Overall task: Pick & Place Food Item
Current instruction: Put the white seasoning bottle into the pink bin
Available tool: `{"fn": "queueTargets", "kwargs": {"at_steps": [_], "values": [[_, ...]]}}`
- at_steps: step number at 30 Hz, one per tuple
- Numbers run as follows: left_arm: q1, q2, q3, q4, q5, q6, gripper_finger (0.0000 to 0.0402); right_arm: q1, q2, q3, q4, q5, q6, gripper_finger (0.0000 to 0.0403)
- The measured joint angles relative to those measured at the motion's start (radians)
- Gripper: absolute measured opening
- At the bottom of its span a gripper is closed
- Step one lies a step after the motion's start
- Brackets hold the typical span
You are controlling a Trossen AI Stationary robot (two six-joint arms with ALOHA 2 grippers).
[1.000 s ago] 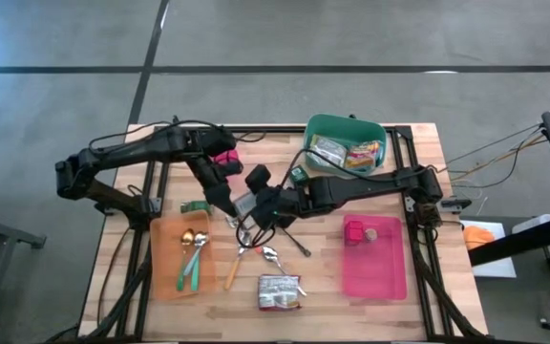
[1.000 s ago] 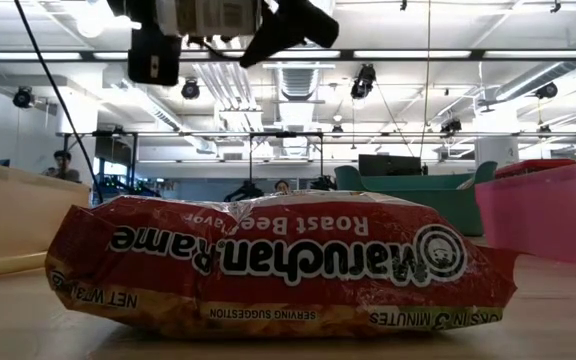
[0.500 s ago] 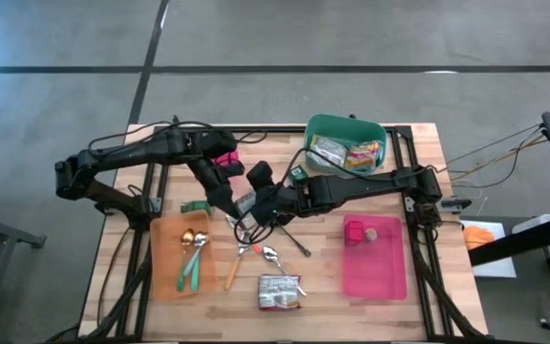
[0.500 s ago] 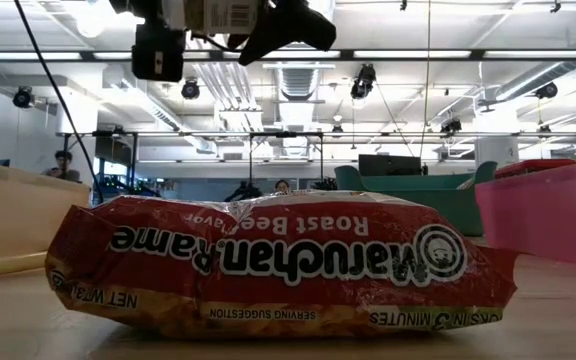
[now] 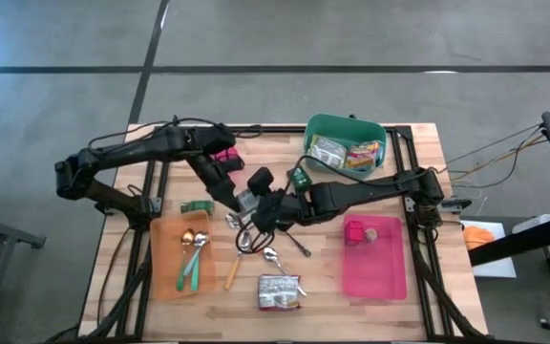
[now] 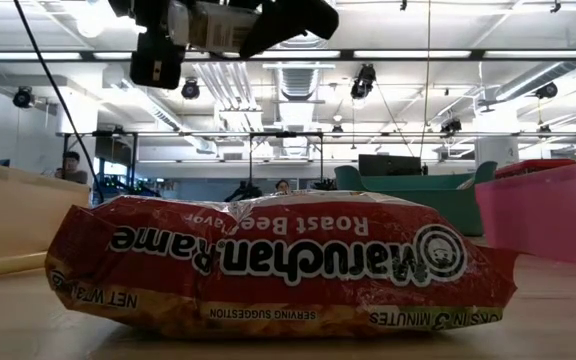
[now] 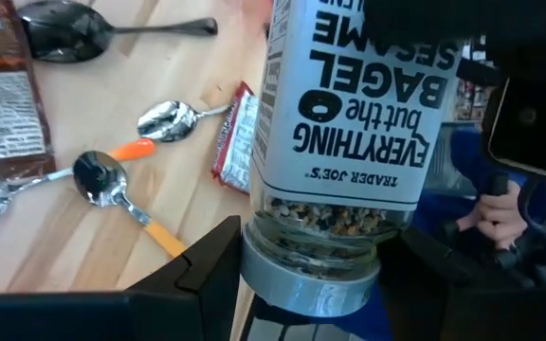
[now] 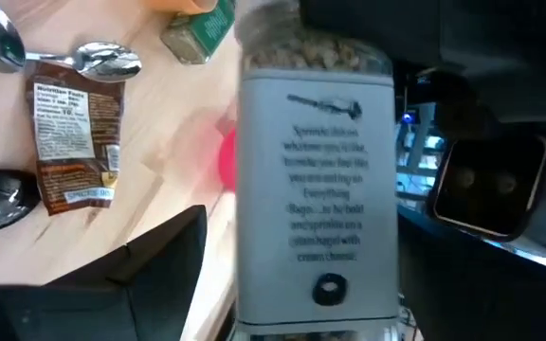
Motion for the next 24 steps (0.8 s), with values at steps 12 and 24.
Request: {"fn": "queueTargets", "kwargs": {"at_steps": [12, 24], "values": [[0.0, -0.001, 0.0, 0.013, 0.022, 0.0, 0.0189, 0.0, 0.0, -0.001, -0.005, 0.045, 0.005, 0.0196], [0.003, -0.023, -0.001, 0.049, 0.047, 0.025, 0.0262, 0.007, -0.013, 0.009, -0.021, 0.065, 0.173, 0.0196]]}}
